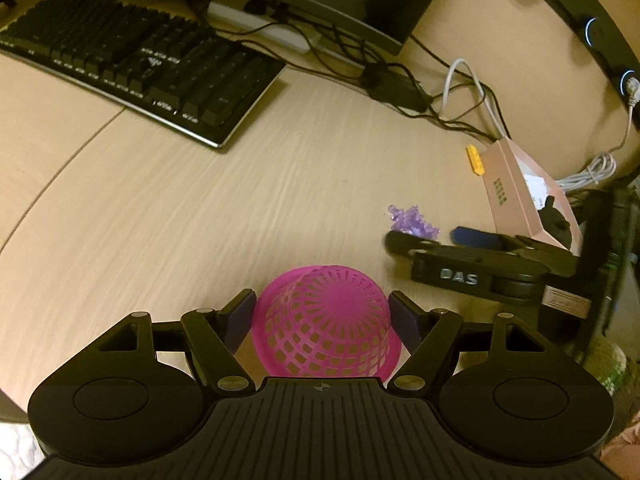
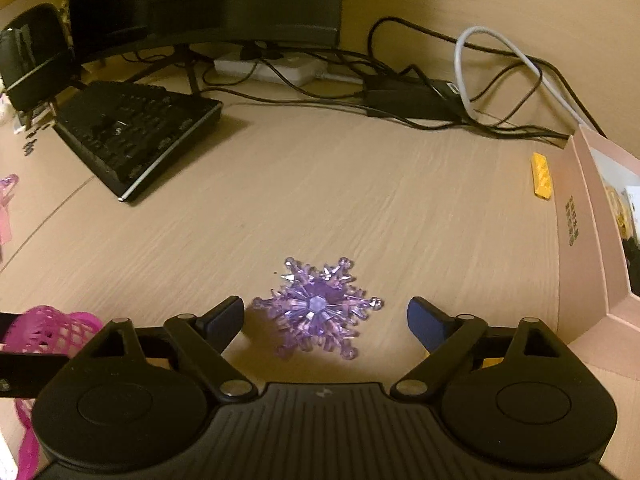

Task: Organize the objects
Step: 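Grasp the long yellow brick with the right gripper while the left gripper holds the strainer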

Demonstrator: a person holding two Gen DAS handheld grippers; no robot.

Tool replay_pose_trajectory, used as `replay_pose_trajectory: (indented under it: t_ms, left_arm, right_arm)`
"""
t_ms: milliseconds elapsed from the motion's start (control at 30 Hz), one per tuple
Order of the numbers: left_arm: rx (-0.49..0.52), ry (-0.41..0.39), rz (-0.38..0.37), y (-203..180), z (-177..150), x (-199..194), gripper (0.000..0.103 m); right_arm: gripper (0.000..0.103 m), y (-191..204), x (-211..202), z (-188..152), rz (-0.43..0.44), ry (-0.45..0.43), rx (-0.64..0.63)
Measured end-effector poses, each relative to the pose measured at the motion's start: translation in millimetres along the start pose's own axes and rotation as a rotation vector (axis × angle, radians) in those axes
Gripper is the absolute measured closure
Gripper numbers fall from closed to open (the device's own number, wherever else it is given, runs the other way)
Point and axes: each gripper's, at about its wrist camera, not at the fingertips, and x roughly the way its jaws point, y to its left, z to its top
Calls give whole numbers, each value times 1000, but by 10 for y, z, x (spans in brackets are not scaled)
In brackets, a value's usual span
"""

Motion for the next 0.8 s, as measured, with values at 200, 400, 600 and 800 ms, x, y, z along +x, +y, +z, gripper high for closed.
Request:
replay_pose_trajectory:
  t_ms: [200, 400, 600, 800]
  left_arm:
    - [3, 9, -26, -76, 11, 41, 26]
    - [32, 37, -52, -223, 1, 131, 26]
    - [48, 61, -59, -294, -47, 170, 26]
    - [47, 64, -64, -335, -106, 155, 26]
  right_arm:
    - [13, -253, -286, -178, -112, -70, 21]
    - [6, -605, -303, -376, -160, -48, 126]
    - [30, -726, -313, -451, -127, -46, 175]
    - [61, -598, -359, -435, -106, -33, 110]
